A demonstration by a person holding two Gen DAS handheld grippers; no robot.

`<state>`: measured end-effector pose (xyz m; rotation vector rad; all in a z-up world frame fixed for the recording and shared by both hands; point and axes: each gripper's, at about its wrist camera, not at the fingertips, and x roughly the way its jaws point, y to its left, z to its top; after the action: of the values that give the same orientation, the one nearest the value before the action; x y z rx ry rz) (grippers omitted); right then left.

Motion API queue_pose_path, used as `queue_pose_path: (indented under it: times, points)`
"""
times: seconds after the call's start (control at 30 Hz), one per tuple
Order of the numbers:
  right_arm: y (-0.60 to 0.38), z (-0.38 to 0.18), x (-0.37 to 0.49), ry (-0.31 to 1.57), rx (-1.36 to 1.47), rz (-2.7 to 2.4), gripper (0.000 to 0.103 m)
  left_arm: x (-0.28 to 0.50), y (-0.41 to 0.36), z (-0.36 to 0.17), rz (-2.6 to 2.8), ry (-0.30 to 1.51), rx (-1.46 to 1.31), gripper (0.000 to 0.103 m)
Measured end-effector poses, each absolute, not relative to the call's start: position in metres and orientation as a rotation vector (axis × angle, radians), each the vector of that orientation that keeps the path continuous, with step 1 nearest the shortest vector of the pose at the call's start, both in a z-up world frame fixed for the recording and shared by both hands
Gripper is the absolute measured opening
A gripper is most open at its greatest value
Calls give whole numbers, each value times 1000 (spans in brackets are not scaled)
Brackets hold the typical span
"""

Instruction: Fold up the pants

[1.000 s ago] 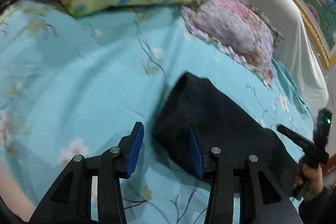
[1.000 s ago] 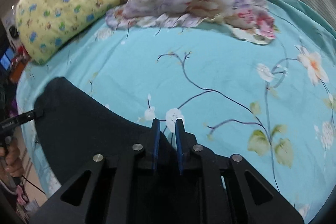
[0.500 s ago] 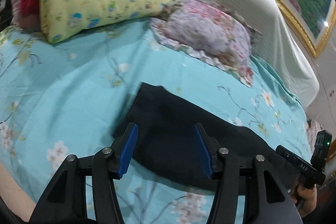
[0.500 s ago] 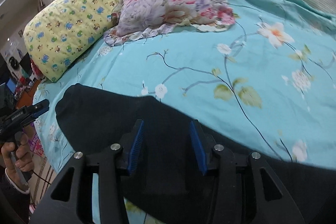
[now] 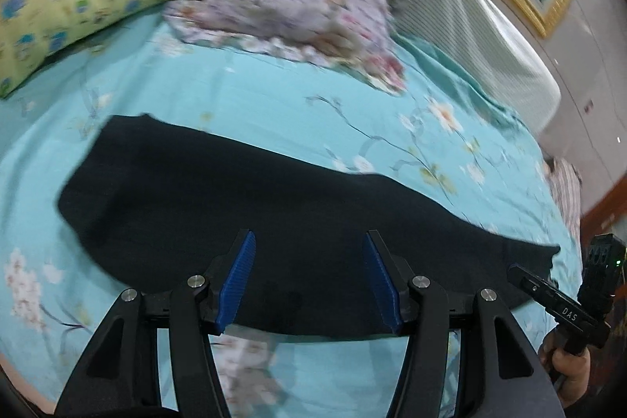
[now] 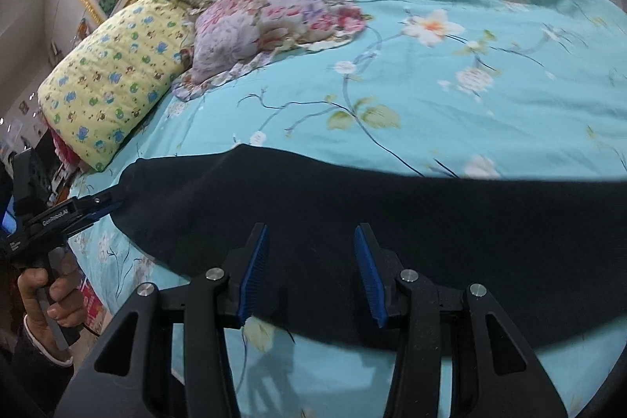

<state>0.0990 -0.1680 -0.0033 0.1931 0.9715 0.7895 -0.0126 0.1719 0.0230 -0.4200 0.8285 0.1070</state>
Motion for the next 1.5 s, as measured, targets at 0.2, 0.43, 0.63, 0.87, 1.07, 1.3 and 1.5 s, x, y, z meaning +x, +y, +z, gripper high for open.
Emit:
queue_pose_path:
  times: [0.2,0.43,0.63,0.87,1.07,1.3,1.5]
  points:
    - [-207,-8,89,970,238,724,47,10,131,23,26,866,-359,60]
    - [-255,-12,82,963,308,631,49,32,94,25,-50,891,-303,63]
    - [-296,-20,79,975,362,540,49,48,63,24,-114,913,-264,66]
    - [-333,-24,77,965,421,453,51,62,23,23,-192,939,-198,67]
    - [-355,-34,79,970,487,402,54,82,-23,22,-295,964,-91,68]
    - [-377,-52,94,982,661,390,55,112,-75,18,-435,1009,-12,71]
    - [-398,-66,102,951,813,363,54,146,-121,8,-554,1069,19,71]
